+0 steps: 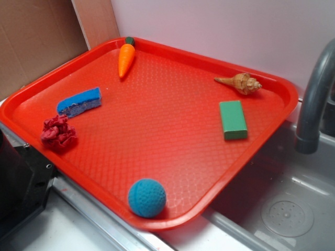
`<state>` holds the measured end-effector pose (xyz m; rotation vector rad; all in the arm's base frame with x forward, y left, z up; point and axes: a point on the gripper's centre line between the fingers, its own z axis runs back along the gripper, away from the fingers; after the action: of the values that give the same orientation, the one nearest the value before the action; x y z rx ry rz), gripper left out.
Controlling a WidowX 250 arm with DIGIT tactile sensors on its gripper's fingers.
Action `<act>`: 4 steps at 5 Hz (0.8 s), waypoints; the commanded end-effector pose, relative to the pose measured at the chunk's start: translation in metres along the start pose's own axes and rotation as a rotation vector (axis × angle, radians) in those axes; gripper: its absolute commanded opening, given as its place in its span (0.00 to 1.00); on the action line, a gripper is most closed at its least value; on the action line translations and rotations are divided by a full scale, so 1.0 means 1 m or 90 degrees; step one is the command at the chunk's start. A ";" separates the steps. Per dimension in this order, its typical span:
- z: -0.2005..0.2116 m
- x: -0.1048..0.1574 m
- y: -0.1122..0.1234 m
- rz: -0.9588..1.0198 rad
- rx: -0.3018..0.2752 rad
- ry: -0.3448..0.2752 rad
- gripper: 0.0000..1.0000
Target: Grab the blue sponge.
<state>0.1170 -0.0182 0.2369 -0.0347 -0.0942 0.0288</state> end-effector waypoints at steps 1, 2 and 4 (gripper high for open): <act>0.000 0.000 0.000 0.000 0.000 0.000 1.00; -0.042 0.018 0.031 0.033 -0.010 0.036 1.00; -0.130 0.046 0.077 0.022 0.027 0.070 1.00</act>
<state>0.1691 0.0501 0.1001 -0.0125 0.0586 0.0540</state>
